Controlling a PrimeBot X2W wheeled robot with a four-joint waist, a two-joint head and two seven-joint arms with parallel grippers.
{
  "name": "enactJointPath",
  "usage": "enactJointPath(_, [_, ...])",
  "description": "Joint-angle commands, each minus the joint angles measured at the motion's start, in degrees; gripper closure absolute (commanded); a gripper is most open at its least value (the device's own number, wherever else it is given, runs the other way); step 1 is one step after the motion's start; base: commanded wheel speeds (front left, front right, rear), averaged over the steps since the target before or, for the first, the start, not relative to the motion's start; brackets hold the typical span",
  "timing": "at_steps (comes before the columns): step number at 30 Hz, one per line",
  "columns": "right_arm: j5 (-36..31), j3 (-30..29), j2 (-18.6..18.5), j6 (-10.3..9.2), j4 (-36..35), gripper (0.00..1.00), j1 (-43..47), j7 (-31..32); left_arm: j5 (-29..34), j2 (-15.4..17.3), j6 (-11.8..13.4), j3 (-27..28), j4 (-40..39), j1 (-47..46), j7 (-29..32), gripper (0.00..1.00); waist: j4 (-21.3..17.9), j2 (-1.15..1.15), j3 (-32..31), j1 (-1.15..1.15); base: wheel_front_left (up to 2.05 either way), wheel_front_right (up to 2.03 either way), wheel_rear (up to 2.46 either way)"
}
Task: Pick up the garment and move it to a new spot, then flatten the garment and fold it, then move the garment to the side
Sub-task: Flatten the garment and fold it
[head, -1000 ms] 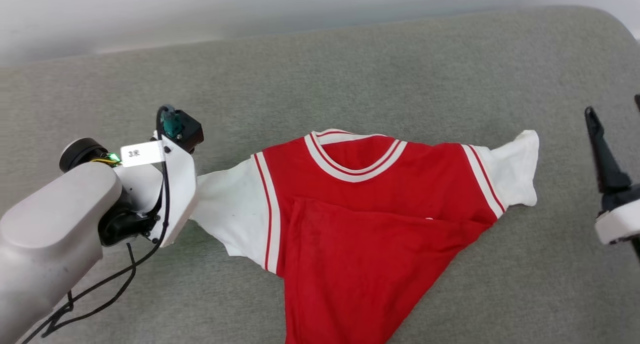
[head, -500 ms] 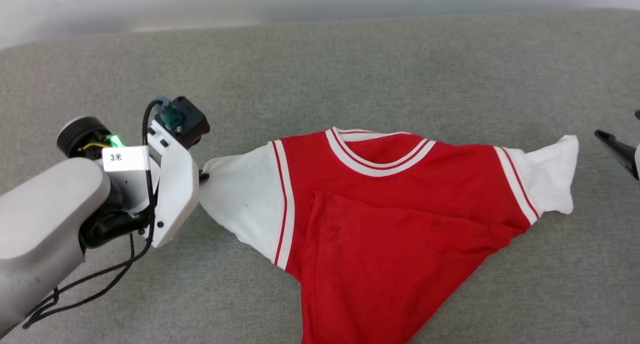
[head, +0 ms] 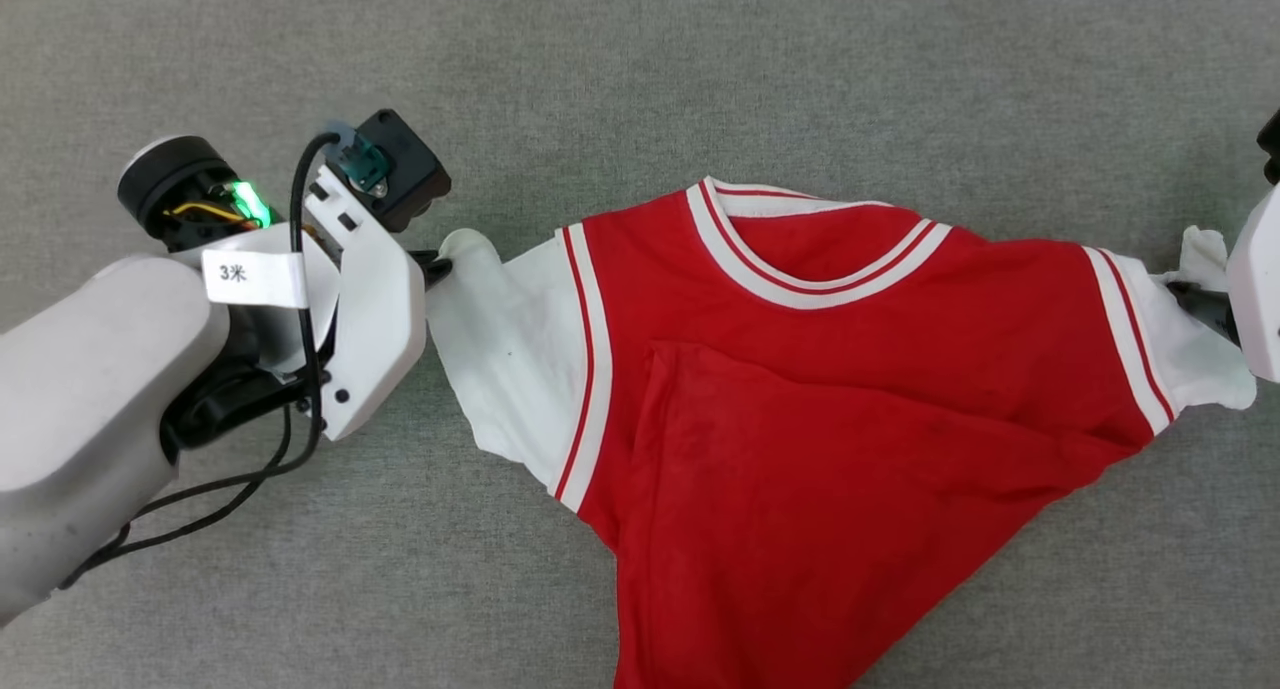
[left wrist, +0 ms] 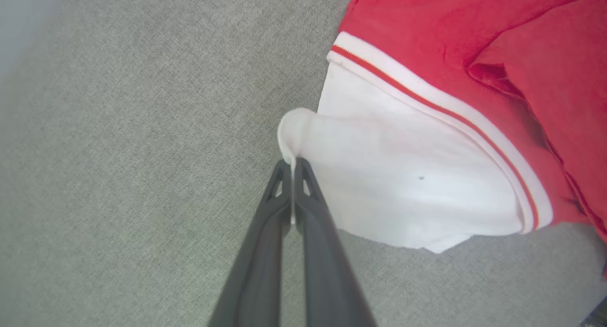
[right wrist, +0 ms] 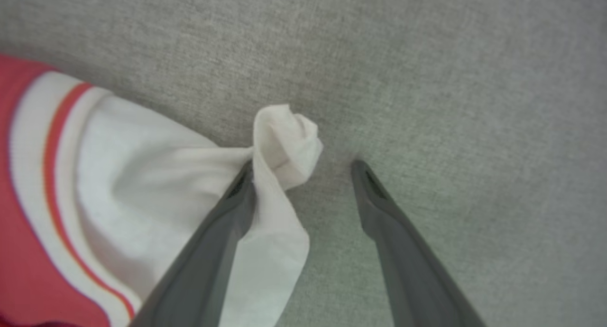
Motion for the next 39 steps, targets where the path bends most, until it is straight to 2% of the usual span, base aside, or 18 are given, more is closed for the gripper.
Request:
enactJointPath(1, [0.5,1.7,0.9,0.03,1.1,0.0,1.8,0.1,0.3,-0.2,0.2,0.2,0.0,-0.5,-0.3,1.0,0.4,0.0,1.0,-0.01,0.0,0.0,0.0])
enactJointPath(6, [2.6,6.6,2.0,0.04,4.0,0.0,4.4,-1.3,0.2,-0.4,0.1,0.0,0.6,-0.4,-0.7,1.0,0.2,0.0,1.2,-0.01,0.0,0.0,0.0])
enactJointPath(7, [2.8,7.0,1.8,0.04,4.2,0.72,4.0,-2.1,0.2,-0.5,0.0,0.0,0.9,-0.4,-0.8,1.0,0.1,0.0,1.0,-0.01,0.0,0.0,0.0])
enactJointPath(8, [2.9,7.5,1.6,0.06,4.2,1.0,3.4,-3.0,0.1,-0.6,0.0,-0.1,1.1,-0.2,-0.9,1.0,0.0,0.0,0.7,-0.01,0.0,0.0,0.0])
enactJointPath(14, [4.0,8.0,-0.4,0.0,3.3,1.0,-1.3,-10.4,-1.0,-1.3,-0.2,-0.1,3.1,1.5,-2.8,1.0,-0.6,0.0,-2.5,-0.01,0.0,0.0,0.0])
enactJointPath(15, [4.6,8.6,-2.0,0.0,1.9,1.0,-3.0,-14.3,-1.7,-1.4,-0.4,0.4,3.7,2.2,-4.4,1.0,-0.8,0.0,-4.9,-0.01,0.0,0.0,0.0])
enactJointPath(16, [5.0,8.8,-2.6,0.0,1.6,1.0,-3.1,-15.5,-1.8,-1.4,-0.5,0.4,4.0,2.5,-4.8,1.0,-0.8,0.0,-5.8,-0.01,0.0,0.0,0.0])
enactJointPath(23, [7.1,8.7,-6.9,0.0,-2.4,1.0,-4.3,-23.0,-3.1,-0.1,-0.4,2.7,2.7,2.4,-8.7,1.0,-1.1,0.0,-11.3,-0.01,0.0,0.0,0.0])
enactJointPath(28, [6.3,7.2,-9.2,0.0,-5.3,1.0,-6.9,-27.7,-2.3,1.5,-0.5,5.2,0.9,-0.4,-11.4,1.0,-1.3,0.0,-13.5,-0.01,0.0,0.0,0.0])
enactJointPath(33, [4.1,5.6,-9.2,0.0,-7.0,1.0,-12.4,-30.0,-1.0,0.5,-0.9,8.3,1.9,-5.1,-14.7,1.0,-1.5,0.0,-13.2,-0.01,0.0,0.0,0.0])
enactJointPath(39, [-0.4,4.7,-5.8,0.0,-4.9,1.0,-23.1,-30.5,2.3,-3.6,-1.0,11.5,6.4,-13.5,-19.2,1.0,-1.6,0.0,-9.7,-0.01,0.0,0.0,0.0])
